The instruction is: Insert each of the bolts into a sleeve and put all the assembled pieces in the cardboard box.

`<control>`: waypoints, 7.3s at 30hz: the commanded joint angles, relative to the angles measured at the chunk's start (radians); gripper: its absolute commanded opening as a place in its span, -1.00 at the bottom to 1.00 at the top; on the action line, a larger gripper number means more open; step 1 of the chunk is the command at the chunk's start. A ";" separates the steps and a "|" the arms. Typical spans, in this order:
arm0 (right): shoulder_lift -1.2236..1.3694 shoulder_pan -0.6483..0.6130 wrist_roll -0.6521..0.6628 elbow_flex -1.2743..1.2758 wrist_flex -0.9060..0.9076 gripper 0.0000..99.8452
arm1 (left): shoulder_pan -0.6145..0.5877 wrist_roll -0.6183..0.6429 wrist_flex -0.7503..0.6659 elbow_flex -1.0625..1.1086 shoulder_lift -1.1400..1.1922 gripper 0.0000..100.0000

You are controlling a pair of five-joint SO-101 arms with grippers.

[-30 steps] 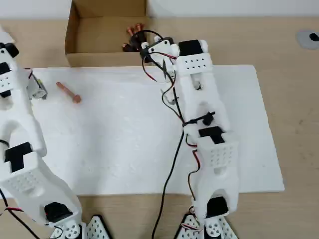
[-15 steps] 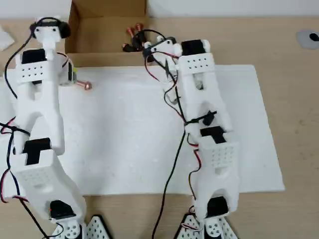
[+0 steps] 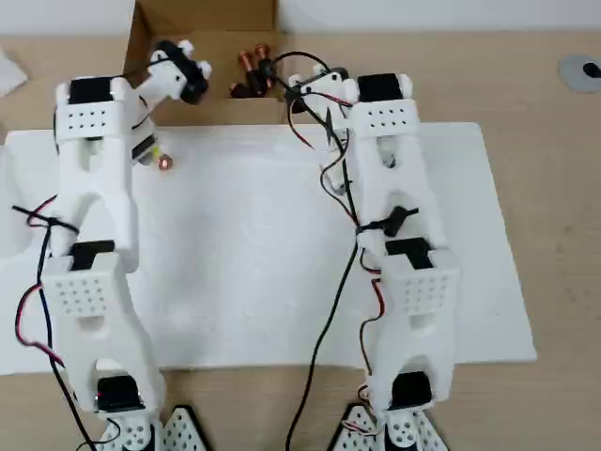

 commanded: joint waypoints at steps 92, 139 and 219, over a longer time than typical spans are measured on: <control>-0.343 0.239 -0.084 0.441 -0.173 -0.46 | 0.043 1.071 -0.014 0.801 -0.980 -0.98; -0.337 0.159 -0.344 0.809 -0.462 -0.47 | 0.037 1.077 0.054 0.786 -0.987 -0.99; -1.437 -0.202 -0.132 1.415 -1.106 -0.98 | 0.334 1.278 -0.203 0.887 -1.549 -0.99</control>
